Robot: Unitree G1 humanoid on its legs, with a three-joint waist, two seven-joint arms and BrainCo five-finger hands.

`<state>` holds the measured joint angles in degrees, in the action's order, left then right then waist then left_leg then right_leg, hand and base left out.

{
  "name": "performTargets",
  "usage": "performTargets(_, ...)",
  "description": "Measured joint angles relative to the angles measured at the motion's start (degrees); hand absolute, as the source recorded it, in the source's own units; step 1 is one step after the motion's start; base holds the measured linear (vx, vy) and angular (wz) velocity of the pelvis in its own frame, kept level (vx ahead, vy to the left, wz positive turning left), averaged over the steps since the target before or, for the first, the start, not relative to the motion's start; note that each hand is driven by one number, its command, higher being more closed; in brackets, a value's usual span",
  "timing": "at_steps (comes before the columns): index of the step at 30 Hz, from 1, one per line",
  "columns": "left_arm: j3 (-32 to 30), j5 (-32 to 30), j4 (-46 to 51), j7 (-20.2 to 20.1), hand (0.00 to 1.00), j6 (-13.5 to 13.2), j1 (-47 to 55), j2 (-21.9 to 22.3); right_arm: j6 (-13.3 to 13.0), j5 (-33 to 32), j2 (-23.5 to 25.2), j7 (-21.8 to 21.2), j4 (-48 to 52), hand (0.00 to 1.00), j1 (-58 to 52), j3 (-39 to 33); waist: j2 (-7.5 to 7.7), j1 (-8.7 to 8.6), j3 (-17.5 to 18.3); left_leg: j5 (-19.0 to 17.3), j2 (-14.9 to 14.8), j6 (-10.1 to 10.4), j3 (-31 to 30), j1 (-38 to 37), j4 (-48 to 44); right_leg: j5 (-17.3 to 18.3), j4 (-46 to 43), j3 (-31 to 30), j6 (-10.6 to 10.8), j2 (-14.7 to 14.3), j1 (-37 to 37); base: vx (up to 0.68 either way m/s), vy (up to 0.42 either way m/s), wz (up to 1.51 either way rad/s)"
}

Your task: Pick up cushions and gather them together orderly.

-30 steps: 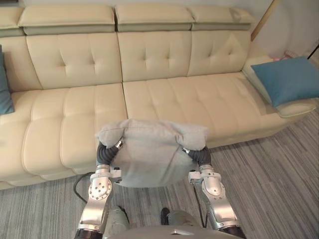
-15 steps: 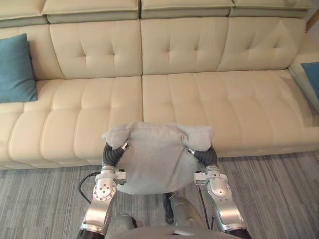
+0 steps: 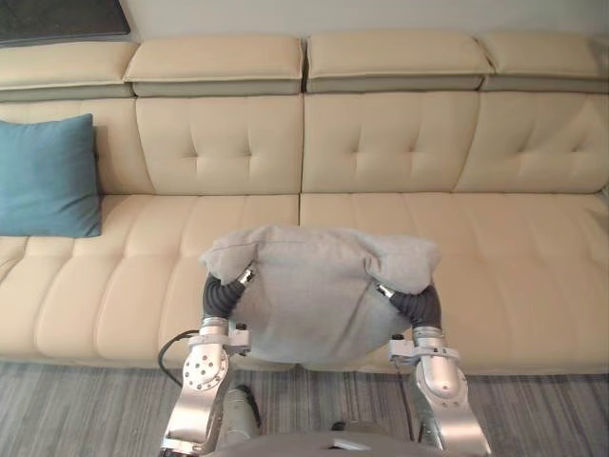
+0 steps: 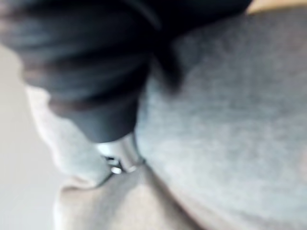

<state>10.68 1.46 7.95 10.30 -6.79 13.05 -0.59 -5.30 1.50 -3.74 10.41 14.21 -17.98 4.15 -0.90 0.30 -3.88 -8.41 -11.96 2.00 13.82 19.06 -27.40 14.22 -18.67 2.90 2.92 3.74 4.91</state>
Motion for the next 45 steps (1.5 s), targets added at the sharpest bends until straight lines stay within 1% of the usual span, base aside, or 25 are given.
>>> performTargets(1, -0.63, 0.0, 0.41, 0.0, 1.0, -0.01, 0.05, -0.44, 0.04, 0.09, 1.83, -0.15, -0.01, 1.0, -0.09, 0.11, 1.06, 0.02, 0.22, -0.59, 1.11, -0.94, 1.18, -0.68, 0.09, -0.22, -0.05, -1.57, 0.29, 0.92, 0.02, 0.17, 0.23, -0.24)
performTargets(2, -1.21, 0.01, 0.42, 0.0, 1.0, -0.03, 0.11, -0.64, 0.08, 0.12, 2.48, -0.32, -0.18, 1.0, 0.65, 0.14, 1.46, 0.31, 0.03, -1.13, 1.22, -1.6, 2.62, -1.7, 0.12, -0.63, -0.35, -2.74, 0.94, 1.23, 0.09, 0.11, 0.174, -0.41)
performTargets(4, -1.81, 0.0, 0.38, 0.01, 1.0, -0.02, 0.54, -1.14, 0.05, 0.19, 2.82, -0.69, -2.08, 1.0, 2.17, 0.61, 1.71, 0.85, -0.09, -2.99, 1.15, -1.56, 4.14, -3.53, -0.04, -1.56, -2.43, -4.51, 2.09, 1.31, 0.88, 0.06, 0.143, -0.59)
performTargets(8, -1.85, -0.02, -0.96, -0.01, 1.0, 0.0, 0.35, -2.88, 0.03, 0.62, 2.66, -1.45, -9.04, 1.0, 5.6, 0.56, 3.17, -0.06, -1.36, -5.05, 1.03, -1.83, 5.35, -6.22, -0.17, -2.75, -15.14, -5.21, 3.94, 1.91, 6.27, -0.04, 0.043, -0.32)
performTargets(9, -2.01, -0.05, -2.78, -0.01, 1.0, 0.13, 0.04, -3.46, 0.05, 0.67, 2.52, -1.62, -11.87, 1.0, 6.41, 0.73, 3.03, -0.78, -2.11, -5.41, 1.05, -2.47, 5.34, -7.4, 0.74, -2.35, -18.6, -5.15, 2.25, 2.2, 8.25, -0.05, -0.03, -0.09)
performTargets(10, -2.37, -0.17, -4.4, 0.04, 1.0, 0.19, -0.13, -3.42, 0.05, 0.7, 2.24, -1.64, -13.33, 1.0, 6.65, 1.23, 3.31, -0.99, -1.93, -5.42, 0.97, -2.46, 5.35, -7.57, 0.98, -0.25, -15.16, -5.02, 1.42, 1.86, 9.18, -0.01, -0.042, -0.03)
performTargets(11, -2.56, -0.43, -4.82, 0.21, 1.0, 0.28, -0.22, -3.44, 0.05, 0.83, 2.19, -1.6, -13.49, 1.0, 6.66, 1.45, 3.56, -1.03, -1.89, -5.54, 1.09, -2.24, 5.39, -7.4, 0.95, -0.26, -13.01, -4.97, 1.53, 1.75, 9.54, 0.0, -0.067, 0.12)
performTargets(12, -2.82, -0.58, -5.02, 0.61, 1.0, 0.9, -0.23, -3.86, 0.05, 1.22, 2.19, -1.6, -13.47, 1.0, 6.7, 1.91, 4.74, -1.2, -1.72, -6.23, 2.27, -1.1, 4.94, -6.57, 0.05, -4.47, -5.18, -4.83, 0.64, 1.67, 9.91, 0.04, -0.1, 0.3)
performTargets(13, -2.74, -0.59, -5.77, 0.55, 1.0, 1.26, -0.51, -3.46, 0.13, 1.18, 1.84, -1.61, -13.6, 1.0, 7.12, 1.81, 4.7, -1.38, -1.71, -6.79, 2.4, -0.38, 3.72, -5.96, -1.11, -4.95, -4.72, -4.37, 3.03, 1.69, 9.77, 0.05, -0.101, 0.31)
performTargets(14, -2.7, -0.58, -5.91, 0.53, 1.0, 1.39, -0.41, -3.15, 0.19, 1.16, 1.19, -1.64, -13.59, 1.0, 7.24, 1.83, 3.9, -1.37, -1.97, -6.89, 2.33, -0.17, 3.14, -5.92, -1.16, -4.96, -4.05, -3.89, 2.85, 1.56, 9.3, 0.1, -0.059, 0.16)
performTargets(15, -2.57, -0.57, -6.1, 0.32, 1.0, 1.39, -0.02, -2.37, 0.22, 1.12, -0.43, -1.81, -13.58, 1.0, 7.37, 1.9, 2.17, -0.86, -1.85, -6.86, 1.97, 0.03, 2.5, -5.77, -0.35, -5.3, -1.78, -3.65, 2.17, 0.85, 8.61, 0.09, -0.01, 0.03)
performTargets(16, -2.58, -0.54, -6.1, 0.18, 1.0, 1.39, -0.01, -2.04, 0.23, 1.08, -0.9, -1.92, -13.58, 1.0, 7.42, 1.92, 1.34, -0.73, -1.61, -6.39, 2.02, 0.56, 1.92, -5.71, 0.3, -5.97, -0.21, -3.33, 2.11, 0.69, 8.0, 0.14, 0.016, 0.01)
performTargets(18, -2.63, -0.54, -6.07, 0.03, 1.0, 1.25, -0.2, -1.4, 0.26, 1.05, -1.35, -2.28, -13.58, 1.0, 7.61, 1.83, 0.02, -0.54, -0.77, -5.29, 1.64, 0.29, 0.84, -5.67, 1.62, -8.22, 4.31, -2.21, 2.05, -0.08, 5.76, 0.16, -0.008, 0.09)
performTargets(21, -2.66, -0.55, -6.06, -0.07, 1.0, 1.17, -0.99, -1.49, 0.26, 1.07, -1.37, -2.29, -13.54, 1.0, 9.2, 1.32, 0.13, -0.74, -0.6, -4.1, 1.69, 0.58, 0.05, -5.72, 3.68, -10.09, 7.35, -2.07, 1.7, -0.66, 4.85, 0.13, -0.034, 0.07)
performTargets(28, -2.8, -1.13, -6.05, 0.81, 1.0, 1.19, -5.4, -1.79, 0.28, 1.17, -1.84, -1.43, -13.52, 1.0, 15.46, 0.13, 0.33, -0.9, -0.47, 0.8, 4.28, 0.15, 0.23, -8.31, 13.59, -15.6, 14.18, -2.46, 0.45, -0.02, 3.49, 0.05, 0.001, 0.04)
performTargets(31, -3.29, -2.89, -6.14, 3.97, 1.0, 1.18, -10.83, -3.8, 0.28, 1.16, -2.97, 0.26, -15.45, 1.0, 22.82, 0.96, 0.35, -0.68, -0.49, 2.85, 5.08, -0.24, 1.01, -7.44, 16.32, -18.16, 16.51, -3.91, -0.07, 0.23, 5.11, -0.08, 0.036, -0.13)
performTargets(32, -3.5, -4.26, -6.62, 6.72, 1.0, 1.19, -15.62, -5.77, 0.27, 1.06, -3.51, 1.54, -16.91, 1.0, 28.36, 1.45, 0.35, -0.55, -0.57, 4.16, 5.21, -0.54, 1.36, -5.53, 16.95, -19.99, 17.65, -4.19, -0.28, 0.28, 6.94, -0.13, 0.032, -0.1)
performTargets(33, -3.74, -4.64, -6.66, 7.43, 1.0, 1.21, -17.07, -5.98, 0.27, 0.99, -3.47, 2.12, -17.29, 1.0, 29.89, 1.45, 0.31, -0.43, -0.67, 4.32, 5.19, -0.55, 1.42, -5.02, 17.02, -20.3, 17.62, -4.13, -0.13, 0.26, 7.47, -0.11, 0.025, -0.07)
performTargets(34, -3.88, -5.03, -6.93, 8.13, 1.0, 1.21, -18.58, -6.09, 0.28, 0.93, -3.43, 2.69, -17.58, 1.0, 31.24, 1.41, 0.33, -0.35, -1.02, 4.57, 5.22, -0.6, 1.45, -4.72, 16.98, -20.34, 17.48, -4.11, -0.15, 0.3, 7.82, -0.15, 0.022, 0.0)
performTargets(35, -4.21, -6.13, -8.26, 11.06, 1.0, 1.21, -24.2, -6.17, 0.28, 0.38, -3.36, 4.71, -17.62, 1.0, 35.31, 1.4, 0.21, -0.03, -1.51, 5.36, 5.22, -0.71, 1.39, -2.98, 16.59, -20.32, 15.89, -3.92, -0.11, 0.41, 10.07, -0.13, 0.016, 0.02)
performTargets(37, -4.49, -6.19, -9.03, 12.48, 1.0, 1.22, -27.35, -6.23, 0.28, 0.3, -3.34, 5.75, -17.62, 1.0, 37.49, 1.22, 0.13, 0.15, -2.06, 5.71, 5.14, -0.78, 1.25, -2.04, 16.33, -20.26, 14.71, -3.81, -0.08, 0.38, 11.49, -0.15, 0.014, 0.02)
performTargets(39, -5.23, -6.25, -11.14, 15.85, 1.0, 1.23, -35.63, -7.07, 0.28, 0.06, -2.68, 8.88, -17.58, 1.0, 43.46, 0.04, 0.28, 0.11, -3.79, 6.22, 5.32, -0.74, 0.93, 1.33, 14.86, -18.43, 10.62, -3.51, 0.19, 0.87, 15.86, -0.2, -0.009, 0.08)
performTargets(40, -5.36, -6.25, -11.8, 16.35, 1.0, 1.25, -37.53, -7.54, 0.28, 0.03, -2.31, 9.55, -17.59, 1.0, 44.75, -0.42, 0.32, 0.06, -3.99, 6.22, 5.52, -0.75, 0.8, 2.34, 14.34, -17.48, 9.83, -3.47, 0.59, 1.19, 16.89, -0.17, -0.034, 0.14)
performTargets(43, -6.12, -6.2, -14.77, 19.69, 1.0, 1.72, -46.61, -8.9, 0.31, -0.1, -1.08, 13.39, -17.7, 1.0, 52.15, -2.27, -0.82, 0.02, -6.22, 6.93, 5.32, -0.39, 0.51, 6.83, 12.3, -16.27, 6.46, -3.1, 1.14, 1.58, 21.89, -0.21, -0.073, 0.06)
performTargets(45, -6.02, -6.19, -17.86, 20.99, 1.0, 1.81, -52.26, -10.82, 0.33, -0.12, -1.27, 15.17, -18.47, 1.0, 55.94, -3.3, -0.87, 0.16, -7.28, 8.08, 5.05, -0.21, 0.32, 8.86, 12.5, -16.28, 5.12, -2.82, 1.12, 1.65, 24.45, -0.14, -0.07, 0.06)
